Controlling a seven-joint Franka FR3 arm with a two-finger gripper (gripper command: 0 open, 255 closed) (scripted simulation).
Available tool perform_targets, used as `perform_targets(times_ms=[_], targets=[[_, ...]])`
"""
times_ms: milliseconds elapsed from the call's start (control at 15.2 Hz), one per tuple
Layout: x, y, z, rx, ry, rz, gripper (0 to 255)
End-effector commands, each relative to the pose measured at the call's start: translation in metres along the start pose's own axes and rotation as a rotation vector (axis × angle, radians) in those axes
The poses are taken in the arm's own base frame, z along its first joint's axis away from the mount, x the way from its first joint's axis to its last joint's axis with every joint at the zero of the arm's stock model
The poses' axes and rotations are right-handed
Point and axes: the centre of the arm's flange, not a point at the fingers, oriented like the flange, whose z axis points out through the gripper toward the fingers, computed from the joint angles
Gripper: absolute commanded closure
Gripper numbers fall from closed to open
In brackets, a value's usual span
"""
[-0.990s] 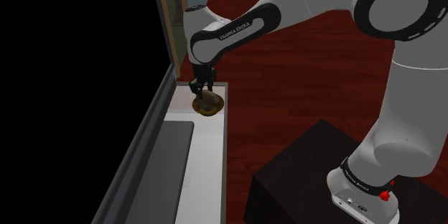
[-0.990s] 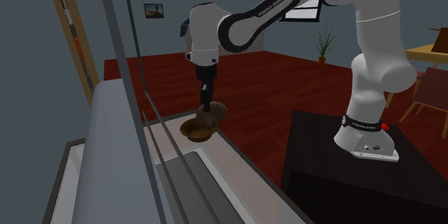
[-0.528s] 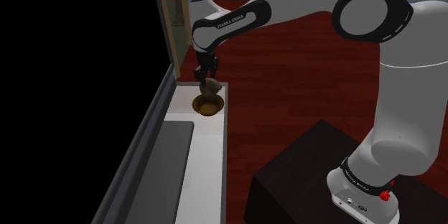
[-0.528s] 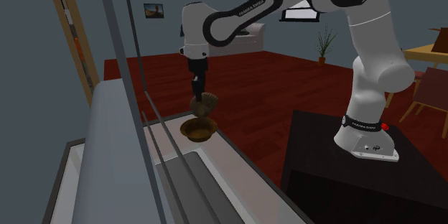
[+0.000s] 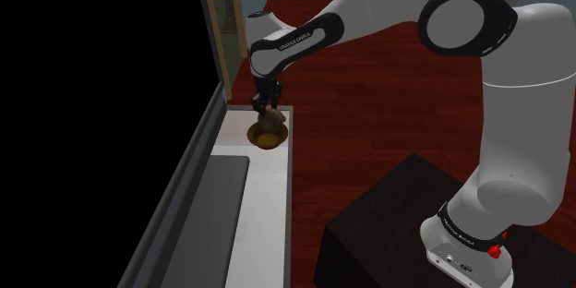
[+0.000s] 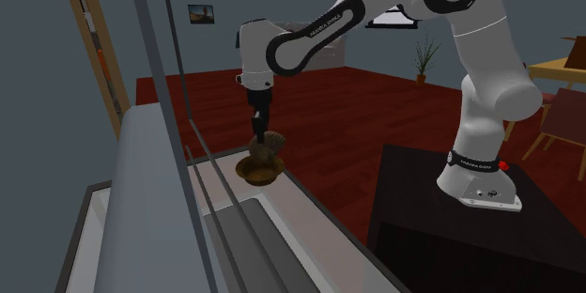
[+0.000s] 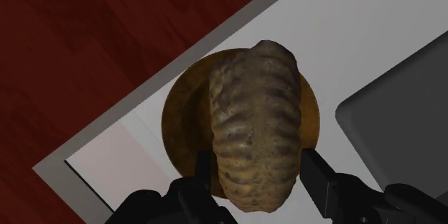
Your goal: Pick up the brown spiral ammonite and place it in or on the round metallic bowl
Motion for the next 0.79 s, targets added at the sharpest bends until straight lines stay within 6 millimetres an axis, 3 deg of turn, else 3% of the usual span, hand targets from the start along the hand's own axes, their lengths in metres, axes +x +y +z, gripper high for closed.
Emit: perform_targets(times_ms=[0,462,726], targets=[[0.001,-0.001,0.011,0.000,0.001,0.000,255],[0.001,-0.001,0.046,0.000,0.001,0.000,255],[0.001,-0.001,0.046,0.000,0.001,0.000,255]])
